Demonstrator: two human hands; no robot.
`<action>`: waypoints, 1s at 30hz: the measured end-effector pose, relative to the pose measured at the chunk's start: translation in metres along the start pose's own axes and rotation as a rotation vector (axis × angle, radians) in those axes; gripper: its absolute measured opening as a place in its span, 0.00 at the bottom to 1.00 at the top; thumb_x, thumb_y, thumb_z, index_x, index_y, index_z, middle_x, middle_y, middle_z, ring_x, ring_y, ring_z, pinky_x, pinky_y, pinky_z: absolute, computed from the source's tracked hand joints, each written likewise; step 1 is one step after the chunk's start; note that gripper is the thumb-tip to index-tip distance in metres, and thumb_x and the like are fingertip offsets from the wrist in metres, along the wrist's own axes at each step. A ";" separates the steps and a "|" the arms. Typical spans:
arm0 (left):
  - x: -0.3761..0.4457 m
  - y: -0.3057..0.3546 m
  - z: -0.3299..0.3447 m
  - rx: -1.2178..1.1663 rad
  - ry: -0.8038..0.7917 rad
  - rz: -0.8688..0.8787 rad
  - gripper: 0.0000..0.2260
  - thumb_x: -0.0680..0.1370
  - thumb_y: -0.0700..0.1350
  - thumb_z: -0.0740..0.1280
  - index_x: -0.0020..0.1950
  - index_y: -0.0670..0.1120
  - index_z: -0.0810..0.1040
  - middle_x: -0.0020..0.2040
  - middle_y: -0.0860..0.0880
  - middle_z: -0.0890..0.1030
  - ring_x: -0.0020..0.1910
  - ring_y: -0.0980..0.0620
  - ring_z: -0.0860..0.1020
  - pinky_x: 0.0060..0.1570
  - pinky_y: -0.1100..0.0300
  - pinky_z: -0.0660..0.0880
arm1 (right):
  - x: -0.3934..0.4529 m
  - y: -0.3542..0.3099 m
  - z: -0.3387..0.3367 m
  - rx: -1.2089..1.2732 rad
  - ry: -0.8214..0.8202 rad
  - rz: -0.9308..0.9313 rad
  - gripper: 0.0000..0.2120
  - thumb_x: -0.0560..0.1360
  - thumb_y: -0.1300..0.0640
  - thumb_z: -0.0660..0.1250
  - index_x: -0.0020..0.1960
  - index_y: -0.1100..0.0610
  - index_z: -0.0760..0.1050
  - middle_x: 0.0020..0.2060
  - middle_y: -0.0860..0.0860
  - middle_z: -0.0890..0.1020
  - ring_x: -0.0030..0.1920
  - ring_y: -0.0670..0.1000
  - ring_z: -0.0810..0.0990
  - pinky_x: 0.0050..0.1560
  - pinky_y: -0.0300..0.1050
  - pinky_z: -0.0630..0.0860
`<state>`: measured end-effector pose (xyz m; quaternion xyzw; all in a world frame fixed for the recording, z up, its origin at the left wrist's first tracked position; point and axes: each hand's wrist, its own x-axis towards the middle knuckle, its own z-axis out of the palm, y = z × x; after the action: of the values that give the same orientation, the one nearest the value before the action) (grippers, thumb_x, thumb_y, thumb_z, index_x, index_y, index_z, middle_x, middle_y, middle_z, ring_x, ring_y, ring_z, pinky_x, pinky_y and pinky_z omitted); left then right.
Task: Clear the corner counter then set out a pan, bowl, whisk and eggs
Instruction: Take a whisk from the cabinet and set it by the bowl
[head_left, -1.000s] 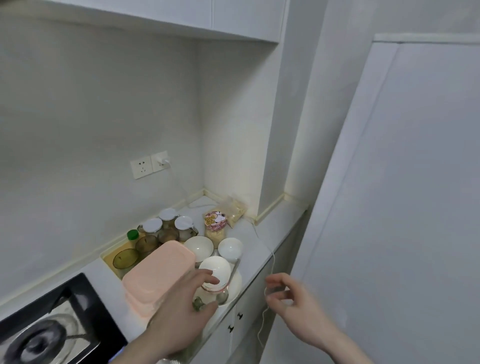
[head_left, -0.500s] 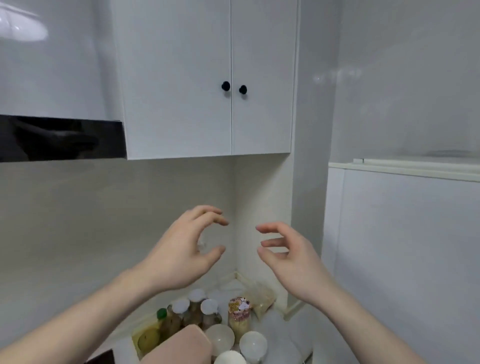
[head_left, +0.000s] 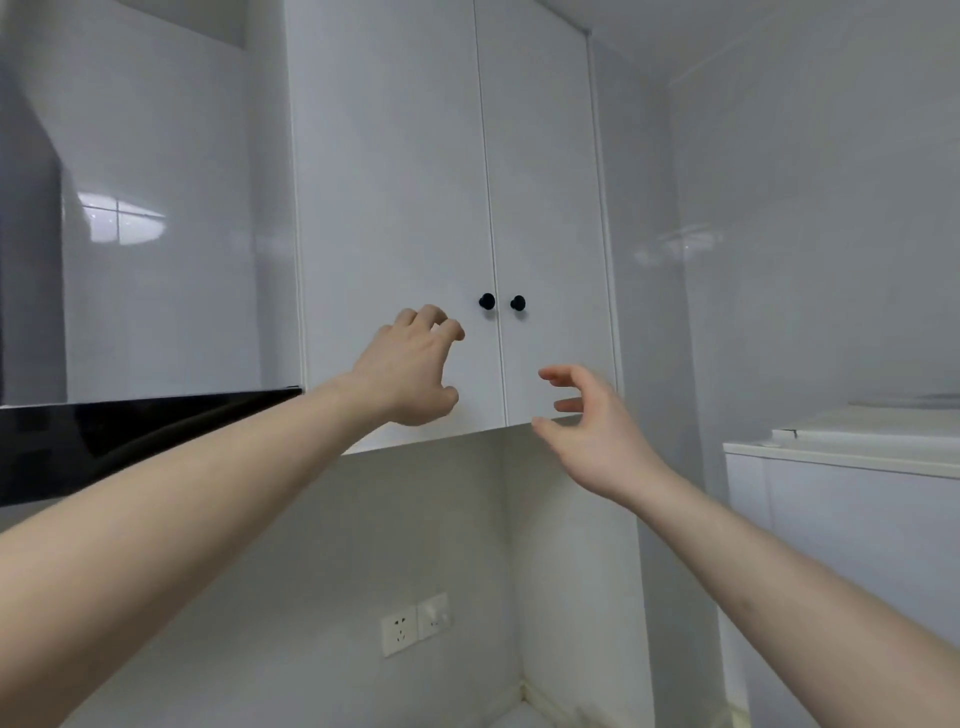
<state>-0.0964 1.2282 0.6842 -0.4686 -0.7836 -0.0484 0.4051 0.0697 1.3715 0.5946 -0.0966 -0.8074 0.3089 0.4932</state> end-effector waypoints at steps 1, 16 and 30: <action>0.011 -0.003 0.001 0.006 0.000 -0.011 0.29 0.75 0.51 0.66 0.75 0.49 0.64 0.73 0.48 0.65 0.69 0.44 0.66 0.65 0.50 0.70 | 0.006 -0.002 0.001 -0.002 0.015 0.002 0.22 0.77 0.56 0.68 0.70 0.46 0.69 0.66 0.42 0.70 0.62 0.44 0.75 0.54 0.43 0.77; 0.119 0.013 0.050 0.066 -0.065 -0.143 0.33 0.71 0.47 0.66 0.75 0.47 0.58 0.64 0.46 0.68 0.63 0.43 0.67 0.56 0.51 0.71 | 0.049 0.020 -0.007 0.241 0.196 0.032 0.23 0.76 0.56 0.69 0.68 0.42 0.69 0.64 0.38 0.72 0.60 0.41 0.75 0.53 0.39 0.74; 0.163 0.054 0.054 -0.173 0.077 -0.377 0.18 0.72 0.46 0.66 0.61 0.47 0.68 0.58 0.50 0.72 0.59 0.46 0.68 0.49 0.54 0.71 | 0.050 0.051 -0.021 0.570 0.180 0.041 0.21 0.77 0.58 0.68 0.66 0.41 0.70 0.65 0.37 0.73 0.63 0.40 0.75 0.44 0.29 0.70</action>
<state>-0.1246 1.3959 0.7433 -0.3445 -0.8343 -0.2082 0.3767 0.0553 1.4433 0.6085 0.0022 -0.6391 0.5232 0.5637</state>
